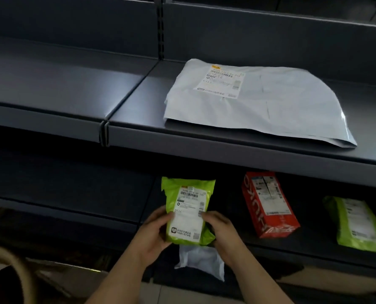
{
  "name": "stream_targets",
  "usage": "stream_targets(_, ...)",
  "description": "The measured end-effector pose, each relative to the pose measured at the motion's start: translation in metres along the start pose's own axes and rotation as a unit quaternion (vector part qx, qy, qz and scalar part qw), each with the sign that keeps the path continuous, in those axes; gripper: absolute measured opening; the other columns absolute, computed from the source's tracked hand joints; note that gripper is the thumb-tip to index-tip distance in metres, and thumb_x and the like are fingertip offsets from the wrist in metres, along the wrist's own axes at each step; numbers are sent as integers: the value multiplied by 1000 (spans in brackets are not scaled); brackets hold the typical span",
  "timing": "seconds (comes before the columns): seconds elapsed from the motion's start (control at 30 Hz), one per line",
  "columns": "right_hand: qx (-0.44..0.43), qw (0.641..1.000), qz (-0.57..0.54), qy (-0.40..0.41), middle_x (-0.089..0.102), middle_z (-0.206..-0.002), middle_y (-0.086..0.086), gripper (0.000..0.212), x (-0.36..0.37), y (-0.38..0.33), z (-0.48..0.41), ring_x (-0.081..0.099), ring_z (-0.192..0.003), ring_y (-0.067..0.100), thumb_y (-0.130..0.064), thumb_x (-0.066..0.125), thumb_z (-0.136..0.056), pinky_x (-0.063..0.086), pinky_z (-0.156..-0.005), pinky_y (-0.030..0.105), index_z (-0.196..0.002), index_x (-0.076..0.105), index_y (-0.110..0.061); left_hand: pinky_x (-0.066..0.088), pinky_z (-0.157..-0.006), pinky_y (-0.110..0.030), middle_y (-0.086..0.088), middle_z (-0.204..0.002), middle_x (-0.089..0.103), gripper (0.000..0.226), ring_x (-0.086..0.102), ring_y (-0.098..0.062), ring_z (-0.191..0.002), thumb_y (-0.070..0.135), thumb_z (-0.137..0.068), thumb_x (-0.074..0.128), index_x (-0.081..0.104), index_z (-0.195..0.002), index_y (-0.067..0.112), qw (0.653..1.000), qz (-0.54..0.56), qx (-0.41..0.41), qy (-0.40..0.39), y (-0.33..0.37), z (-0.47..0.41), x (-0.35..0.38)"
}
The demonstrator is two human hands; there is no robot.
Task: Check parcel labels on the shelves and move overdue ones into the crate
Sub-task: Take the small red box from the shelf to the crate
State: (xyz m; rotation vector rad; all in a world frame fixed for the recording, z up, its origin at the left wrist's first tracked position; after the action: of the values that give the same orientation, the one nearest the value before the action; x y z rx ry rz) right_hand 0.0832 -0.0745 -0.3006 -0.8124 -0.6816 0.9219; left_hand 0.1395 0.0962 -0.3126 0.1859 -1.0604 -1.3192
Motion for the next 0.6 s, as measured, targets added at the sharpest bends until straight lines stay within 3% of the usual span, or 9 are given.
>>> stream_targets(0.13, -35, 997, -74, 1, 73, -87, 15, 8, 4, 16, 20, 70, -79, 23, 0, 64, -85, 57, -66, 34, -80, 59, -5, 49, -89, -49, -19, -121, 65, 51, 59, -38, -115, 3, -76, 64, 52, -126, 4, 999, -11, 4, -40, 1, 10, -13)
stream_targets(0.3, -73, 991, -111, 19, 73, -95, 18, 19, 9, 32, 36, 69, -86, 28, 8, 61, -84, 54, -76, 39, -76, 54, -7, 40, -102, -60, -19, -126, 62, 57, 56, -39, -121, -3, -77, 62, 47, -131, 5, 997, -16, 2, -69, -6, 16, -26)
stream_targets(0.6, -95, 987, -128, 30, 73, -101, 19, 16, 14, 37, 44, 72, -88, 25, 9, 60, -85, 58, -66, 31, -79, 55, -6, 42, -102, -57, -14, -123, 66, 55, 60, -34, -117, 0, -76, 63, 50, -129, 9, 996, -25, 6, -86, -7, 22, -27)
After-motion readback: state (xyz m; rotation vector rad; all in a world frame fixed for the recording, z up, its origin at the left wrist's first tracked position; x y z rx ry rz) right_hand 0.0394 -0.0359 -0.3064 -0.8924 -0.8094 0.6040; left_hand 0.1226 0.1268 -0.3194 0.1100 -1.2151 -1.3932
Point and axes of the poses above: each hand's wrist, its own z-axis away from the middle knuckle, its own x-axis out of the palm, y = z × x, the point moved 2 cm from there along -z, towards the middle knuckle
